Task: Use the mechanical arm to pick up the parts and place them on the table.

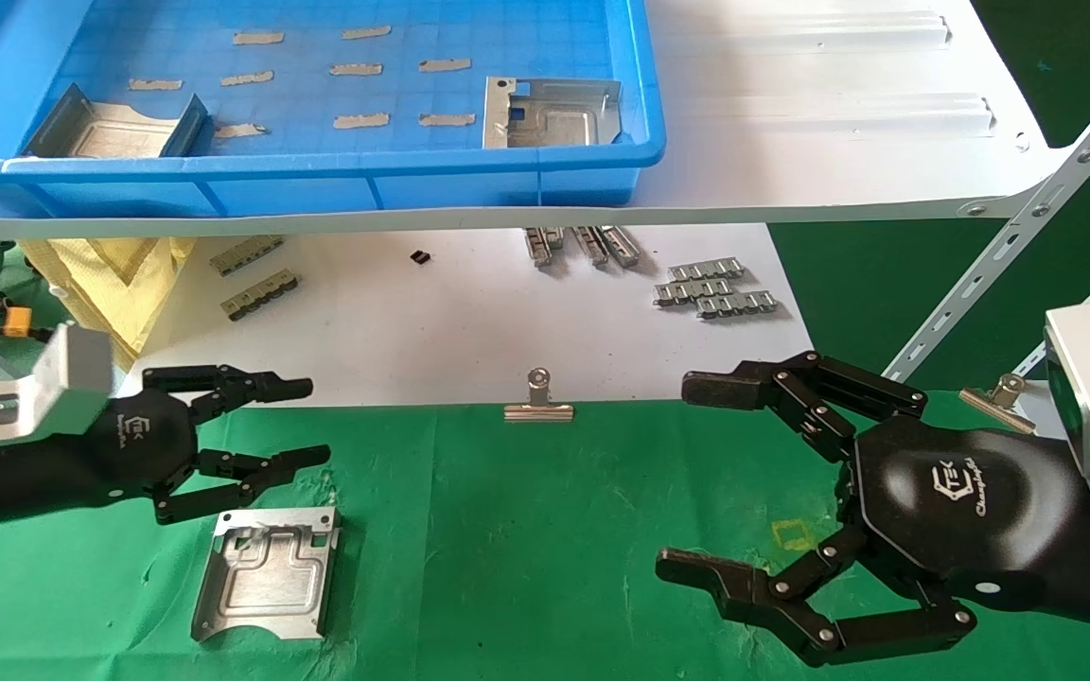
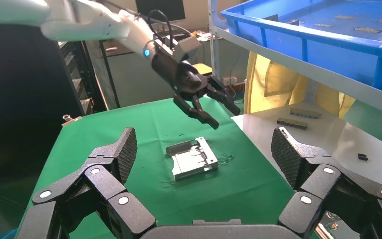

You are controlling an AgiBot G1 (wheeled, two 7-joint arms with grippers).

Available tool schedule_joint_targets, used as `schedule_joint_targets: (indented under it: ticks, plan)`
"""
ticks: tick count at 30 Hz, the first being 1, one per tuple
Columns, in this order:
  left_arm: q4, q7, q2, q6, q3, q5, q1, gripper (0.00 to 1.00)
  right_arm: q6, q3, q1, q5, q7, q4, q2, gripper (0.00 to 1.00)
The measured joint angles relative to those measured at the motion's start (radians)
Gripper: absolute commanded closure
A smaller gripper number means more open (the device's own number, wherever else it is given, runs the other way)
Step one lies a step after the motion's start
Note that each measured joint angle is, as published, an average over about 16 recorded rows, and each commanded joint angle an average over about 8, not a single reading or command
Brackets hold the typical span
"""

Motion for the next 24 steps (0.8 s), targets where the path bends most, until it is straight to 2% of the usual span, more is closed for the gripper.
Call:
schedule_joint_targets:
  ticks: [8,16,24]
  plan:
    - [-0.043,-0.086,-0.016,-0.001,-0.023,-0.072,0.048,0.00,0.000,0.000,0.000,0.000,0.000,0.000,0.000,0.00]
    - [-0.107,-0.119,-0.025,-0.009,-0.060,-0.065,0.073,0.00,0.000,0.000,0.000,0.000,0.000,0.000,0.000,0.00]
    - [-0.233,-0.203,-0.044,-0.023,-0.133,-0.070,0.131,0.00,0.000,0.000,0.000,0.000,0.000,0.000,0.000,0.00]
